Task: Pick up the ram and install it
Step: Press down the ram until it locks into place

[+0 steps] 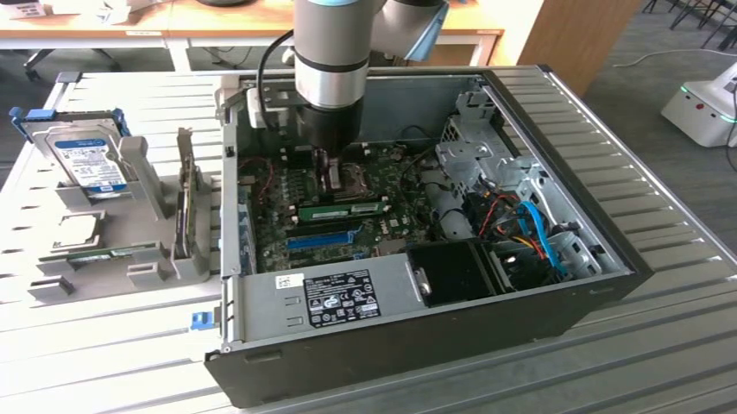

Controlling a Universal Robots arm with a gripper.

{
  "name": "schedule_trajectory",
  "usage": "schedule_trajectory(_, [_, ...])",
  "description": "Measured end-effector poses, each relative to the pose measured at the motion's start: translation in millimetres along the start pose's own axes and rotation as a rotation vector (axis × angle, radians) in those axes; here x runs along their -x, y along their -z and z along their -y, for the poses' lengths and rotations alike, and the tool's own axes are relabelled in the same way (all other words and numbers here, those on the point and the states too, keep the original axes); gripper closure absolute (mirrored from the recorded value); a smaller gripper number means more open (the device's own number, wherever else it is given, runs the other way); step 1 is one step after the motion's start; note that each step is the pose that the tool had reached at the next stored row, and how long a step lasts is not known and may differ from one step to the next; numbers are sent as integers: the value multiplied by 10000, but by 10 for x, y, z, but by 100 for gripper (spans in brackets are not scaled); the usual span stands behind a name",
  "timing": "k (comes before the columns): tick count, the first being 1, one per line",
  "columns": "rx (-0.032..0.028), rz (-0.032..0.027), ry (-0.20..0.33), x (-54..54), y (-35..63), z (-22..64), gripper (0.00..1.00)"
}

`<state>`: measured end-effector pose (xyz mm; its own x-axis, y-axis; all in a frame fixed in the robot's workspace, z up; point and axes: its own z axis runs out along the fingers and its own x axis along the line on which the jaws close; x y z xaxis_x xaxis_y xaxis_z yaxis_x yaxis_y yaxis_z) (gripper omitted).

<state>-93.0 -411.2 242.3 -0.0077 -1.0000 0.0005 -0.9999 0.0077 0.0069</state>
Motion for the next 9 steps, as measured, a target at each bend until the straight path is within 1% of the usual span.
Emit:
schedule_trajectory(3, [-1,2,2,-1,-11,-1,90])
schedule_trajectory(9, [0,2,1,0,-69,0,90])
